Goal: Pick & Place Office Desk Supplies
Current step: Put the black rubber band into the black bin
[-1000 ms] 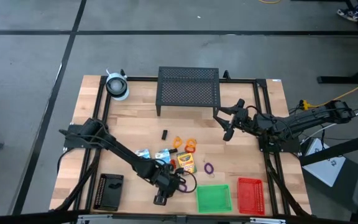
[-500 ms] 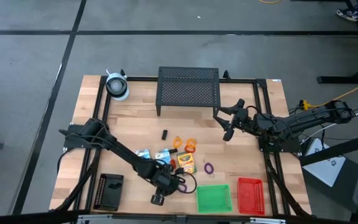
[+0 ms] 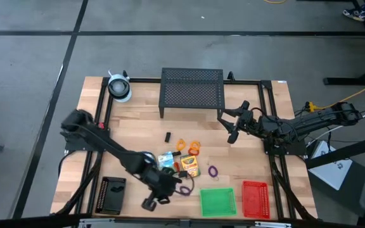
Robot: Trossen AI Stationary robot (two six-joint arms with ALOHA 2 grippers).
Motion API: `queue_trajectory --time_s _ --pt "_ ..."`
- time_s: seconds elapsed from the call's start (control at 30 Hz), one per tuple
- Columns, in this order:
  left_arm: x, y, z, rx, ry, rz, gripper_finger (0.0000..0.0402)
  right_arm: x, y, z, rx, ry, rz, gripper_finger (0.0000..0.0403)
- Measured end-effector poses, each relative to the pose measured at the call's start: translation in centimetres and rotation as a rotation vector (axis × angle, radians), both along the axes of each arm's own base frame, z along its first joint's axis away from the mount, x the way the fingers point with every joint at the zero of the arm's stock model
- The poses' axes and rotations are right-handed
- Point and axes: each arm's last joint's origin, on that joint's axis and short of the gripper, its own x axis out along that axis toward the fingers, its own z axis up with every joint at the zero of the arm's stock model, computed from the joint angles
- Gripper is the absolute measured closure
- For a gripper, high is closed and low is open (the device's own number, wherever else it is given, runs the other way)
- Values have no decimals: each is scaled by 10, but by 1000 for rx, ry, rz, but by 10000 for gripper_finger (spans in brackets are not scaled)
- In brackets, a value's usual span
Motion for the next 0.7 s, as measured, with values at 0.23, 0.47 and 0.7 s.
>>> queue_trajectory --time_s 0.23,0.47,0.7 --pt "-63 -5 36 62 113 89 399 0 0 0 -9 3 1 188" --pt "-117 -2 38 254 284 328 400 0 0 0 -3 1 1 188" --pt "-152 -5 5 340 393 511 400 0 0 0 -3 1 1 188"
